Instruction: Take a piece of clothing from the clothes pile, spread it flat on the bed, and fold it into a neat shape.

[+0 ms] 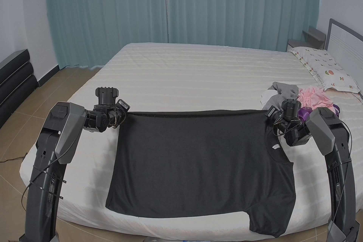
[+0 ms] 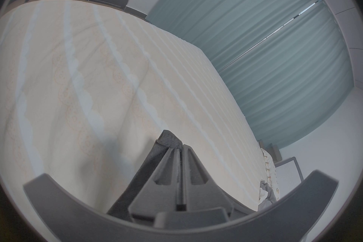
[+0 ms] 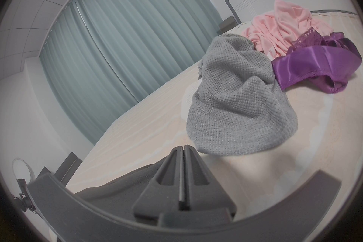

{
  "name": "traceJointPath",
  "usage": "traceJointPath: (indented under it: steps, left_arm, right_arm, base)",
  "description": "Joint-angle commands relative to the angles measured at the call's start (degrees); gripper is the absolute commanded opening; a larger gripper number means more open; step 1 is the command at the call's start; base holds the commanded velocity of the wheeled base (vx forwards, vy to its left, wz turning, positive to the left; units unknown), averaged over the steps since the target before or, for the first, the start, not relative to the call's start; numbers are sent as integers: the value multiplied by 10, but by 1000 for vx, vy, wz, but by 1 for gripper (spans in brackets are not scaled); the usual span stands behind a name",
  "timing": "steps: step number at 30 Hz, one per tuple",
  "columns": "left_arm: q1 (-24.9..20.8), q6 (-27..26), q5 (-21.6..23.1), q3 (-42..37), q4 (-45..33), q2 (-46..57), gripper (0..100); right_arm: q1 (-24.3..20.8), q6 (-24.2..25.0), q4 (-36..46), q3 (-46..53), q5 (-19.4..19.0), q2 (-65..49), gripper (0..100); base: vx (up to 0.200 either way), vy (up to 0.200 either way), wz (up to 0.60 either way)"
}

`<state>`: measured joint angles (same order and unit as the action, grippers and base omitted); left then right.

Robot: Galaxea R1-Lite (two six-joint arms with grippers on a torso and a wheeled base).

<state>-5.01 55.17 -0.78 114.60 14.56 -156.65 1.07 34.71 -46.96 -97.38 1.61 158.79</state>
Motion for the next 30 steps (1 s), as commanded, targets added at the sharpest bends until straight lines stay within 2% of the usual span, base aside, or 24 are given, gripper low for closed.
traceJointPath:
  steps: [1,10,11,20,25,27,30]
  left_arm:
    - [-1,0,1,0,0,-9,0]
    - [-3,0,3,0,-4,-11,0]
    - [-3,0,3,0,-4,-11,100]
    - [-2,4,1,-3,-7,-9,100]
    - [4,23,-5,-74,-5,52,100]
    - [10,38,-5,-116,0,91,100]
    - [12,41,6,-189,9,156,100]
  right_arm:
    - [-2,0,1,0,0,9,0]
    - [-2,0,2,10,0,11,0]
    - [-2,-1,-1,14,0,11,100]
    - [0,4,-17,46,-2,-13,100]
    - [15,8,-74,170,-14,-97,100]
    - [15,30,-93,222,-17,-137,100]
    - [7,113,-101,334,-17,-218,100]
  base:
    - [0,0,0]
    - [0,0,0]
    - [0,0,0]
    - [0,0,0]
    - [0,0,0]
    - [0,0,0]
    - [0,0,0]
